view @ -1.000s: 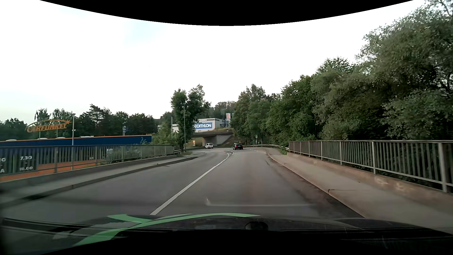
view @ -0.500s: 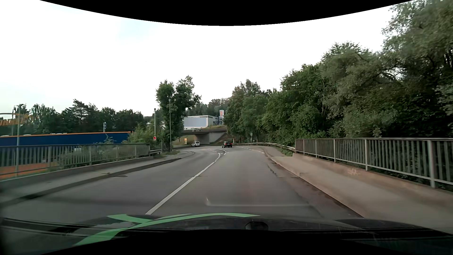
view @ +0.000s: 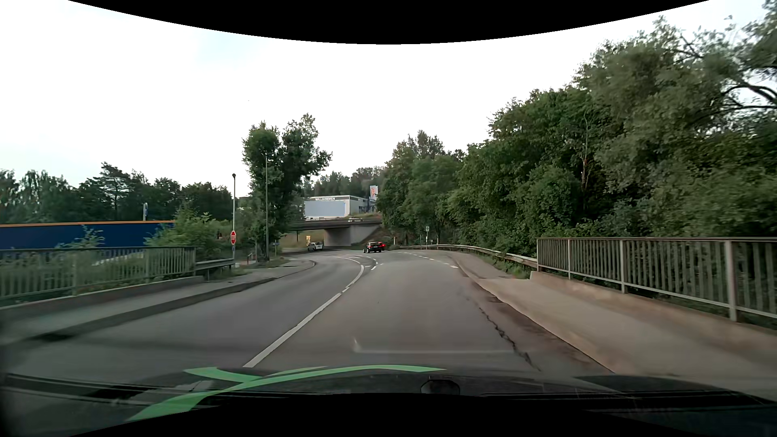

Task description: Follow the waypoints while adhering to traffic rules and regulations

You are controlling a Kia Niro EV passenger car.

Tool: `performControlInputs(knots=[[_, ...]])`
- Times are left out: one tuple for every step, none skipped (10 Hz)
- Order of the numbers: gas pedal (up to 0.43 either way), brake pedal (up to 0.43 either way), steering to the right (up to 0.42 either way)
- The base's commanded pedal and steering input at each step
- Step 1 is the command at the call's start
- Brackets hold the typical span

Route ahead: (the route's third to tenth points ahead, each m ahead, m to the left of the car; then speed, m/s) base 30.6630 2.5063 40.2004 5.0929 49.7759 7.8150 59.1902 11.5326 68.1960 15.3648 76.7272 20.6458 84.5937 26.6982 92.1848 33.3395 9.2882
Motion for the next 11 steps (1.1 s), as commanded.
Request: performControlInputs(knots=[[0.13,0.0,0.009],[0.13,0.0,0.008],[0.118,0.0,0.007],[0.059,0.0,0.006],[0.059,0.0,0.006],[0.059,0.0,0.004],[0.059,0.0,0.001],[0.059,0.0,-0.002],[0.079,0.0,-0.004],[0.087,0.0,-0.005],[0.118,0.0,-0.005]])
